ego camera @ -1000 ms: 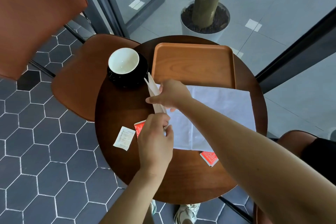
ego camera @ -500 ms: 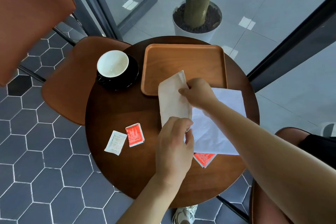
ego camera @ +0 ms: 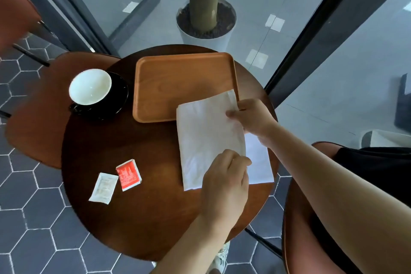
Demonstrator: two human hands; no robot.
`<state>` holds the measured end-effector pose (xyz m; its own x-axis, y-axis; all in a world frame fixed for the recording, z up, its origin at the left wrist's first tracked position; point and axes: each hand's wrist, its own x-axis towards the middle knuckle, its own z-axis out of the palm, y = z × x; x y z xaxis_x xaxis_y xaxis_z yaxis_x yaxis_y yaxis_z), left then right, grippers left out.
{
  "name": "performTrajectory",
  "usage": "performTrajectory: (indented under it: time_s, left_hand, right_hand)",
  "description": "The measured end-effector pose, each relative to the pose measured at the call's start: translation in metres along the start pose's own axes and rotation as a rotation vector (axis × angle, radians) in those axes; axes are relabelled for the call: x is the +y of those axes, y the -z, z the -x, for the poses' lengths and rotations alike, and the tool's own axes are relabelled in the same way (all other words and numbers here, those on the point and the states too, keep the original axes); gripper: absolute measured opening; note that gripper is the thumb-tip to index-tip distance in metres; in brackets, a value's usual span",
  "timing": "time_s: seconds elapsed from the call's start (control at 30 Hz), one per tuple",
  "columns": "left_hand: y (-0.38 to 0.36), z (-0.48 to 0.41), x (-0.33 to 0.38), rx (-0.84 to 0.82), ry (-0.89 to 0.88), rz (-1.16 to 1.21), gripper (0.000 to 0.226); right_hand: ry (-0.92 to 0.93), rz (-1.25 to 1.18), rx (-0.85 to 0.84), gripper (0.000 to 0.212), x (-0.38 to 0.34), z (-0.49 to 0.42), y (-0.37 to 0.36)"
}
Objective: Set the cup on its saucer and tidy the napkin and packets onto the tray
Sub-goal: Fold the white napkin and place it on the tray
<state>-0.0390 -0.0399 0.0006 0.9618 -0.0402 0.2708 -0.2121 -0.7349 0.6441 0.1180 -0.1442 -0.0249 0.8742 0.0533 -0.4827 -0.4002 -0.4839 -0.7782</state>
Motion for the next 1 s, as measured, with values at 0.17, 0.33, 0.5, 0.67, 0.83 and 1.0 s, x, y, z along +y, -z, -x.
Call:
performTrajectory:
  time_s: [0.17,0.33,0.5,0.67,0.83,1.0]
  left_hand:
    - [-0.026,0.001,0.01,-0.061,-0.053,-0.024,0.027]
    - [-0.047,0.0,0.018,-0.134,-0.054,-0.025,0.028]
    - [-0.061,0.0,0.02,-0.156,-0.081,-0.031,0.027]
    - [-0.07,0.001,0.021,-0.197,-0.095,-0.022,0.028]
    - [-0.068,0.004,0.017,-0.202,-0.005,0.071,0.015]
    - [-0.044,-0.006,-0.028,-0.084,0.078,-0.119,0.024]
  right_hand:
    - [0.017,0.108,0.049,0.043,0.012,0.004,0.023]
    - [0.033,0.247,0.104,0.031,0.03,0.004,0.038]
    - [0.03,0.318,0.138,0.025,0.045,0.006,0.044]
    - [0.039,0.378,0.194,0.012,0.056,0.007,0.041]
    - [0.046,0.442,0.233,0.034,0.065,0.012,0.038]
    - [0.077,0.43,0.31,0.044,0.08,0.026,0.035]
